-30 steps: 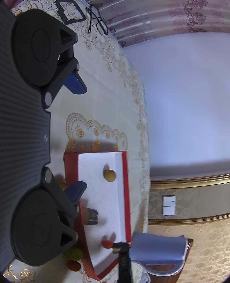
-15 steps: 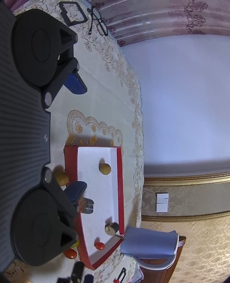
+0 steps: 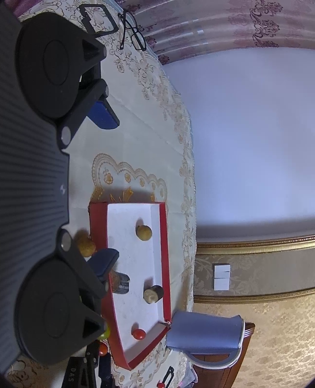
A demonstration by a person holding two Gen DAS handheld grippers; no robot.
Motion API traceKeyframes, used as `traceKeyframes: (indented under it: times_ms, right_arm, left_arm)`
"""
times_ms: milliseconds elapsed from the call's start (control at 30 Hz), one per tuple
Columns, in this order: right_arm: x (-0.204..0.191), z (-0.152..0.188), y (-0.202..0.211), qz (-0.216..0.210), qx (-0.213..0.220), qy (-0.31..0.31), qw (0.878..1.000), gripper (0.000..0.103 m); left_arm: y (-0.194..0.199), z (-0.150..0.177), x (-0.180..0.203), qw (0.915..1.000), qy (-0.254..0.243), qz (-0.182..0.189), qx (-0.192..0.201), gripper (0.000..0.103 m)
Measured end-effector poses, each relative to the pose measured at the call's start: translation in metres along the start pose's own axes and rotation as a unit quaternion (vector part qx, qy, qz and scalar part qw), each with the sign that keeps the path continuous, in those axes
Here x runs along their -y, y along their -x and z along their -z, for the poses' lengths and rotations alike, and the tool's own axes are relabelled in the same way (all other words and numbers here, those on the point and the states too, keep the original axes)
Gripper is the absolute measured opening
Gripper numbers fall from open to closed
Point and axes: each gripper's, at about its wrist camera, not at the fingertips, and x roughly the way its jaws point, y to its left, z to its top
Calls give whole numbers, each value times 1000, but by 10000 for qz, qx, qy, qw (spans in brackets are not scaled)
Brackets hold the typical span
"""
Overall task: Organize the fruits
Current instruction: 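Grasp the orange with the left tool while the right tool grasps another red cherry tomato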
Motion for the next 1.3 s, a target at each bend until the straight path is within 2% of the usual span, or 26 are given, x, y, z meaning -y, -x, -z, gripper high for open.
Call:
traceKeyframes:
  times_ms: [67, 167, 333, 467, 533, 567, 733, 800, 833, 867, 967, 1300]
  right_arm:
    - [0, 2, -3, -21, -46, -16, 10000, 27]
    - [0, 3, -2, -29, -45, -6, 10000, 27]
    - [-1, 7, 15, 118, 193, -44, 9997, 27]
    - [2, 13, 33, 104, 439, -250, 9987, 27]
    - [2, 15, 37, 93, 480, -280, 9984, 27]
    - [2, 17, 37, 87, 480, -289, 9984, 27]
    - [2, 20, 42, 60, 540, -304, 9981, 27]
    - [2, 21, 43, 42, 561, -308, 9979, 27]
    - [3, 21, 44, 31, 573, -319, 9978, 27]
    - [3, 22, 45, 21, 581, -330, 9978, 27]
    - [5, 22, 45, -3, 614, -378, 9974, 27]
    - [6, 23, 47, -25, 654, -465, 9968, 27]
  left_arm:
    - [-1, 1, -2, 10000, 46, 22, -31, 103]
    - [0, 3, -3, 9998, 59, 166, -97, 103]
    - [15, 15, 6, 9980, -7, 624, -6, 103]
    - [23, 26, 19, 9940, -16, 1080, -182, 100]
    - [20, 28, 27, 9923, -29, 1202, -283, 93]
    - [18, 28, 31, 9919, -44, 1224, -325, 87]
    - [2, 29, 40, 9905, 169, 1251, -542, 78]
    - [-6, 28, 38, 9886, 291, 1287, -730, 51]
    - [-10, 28, 38, 9867, 383, 1340, -833, 44]
    - [-12, 28, 37, 9854, 448, 1378, -895, 32]
    - [-15, 29, 37, 9837, 569, 1419, -942, 30]
    - [-7, 29, 31, 9844, 455, 1478, -834, 29]
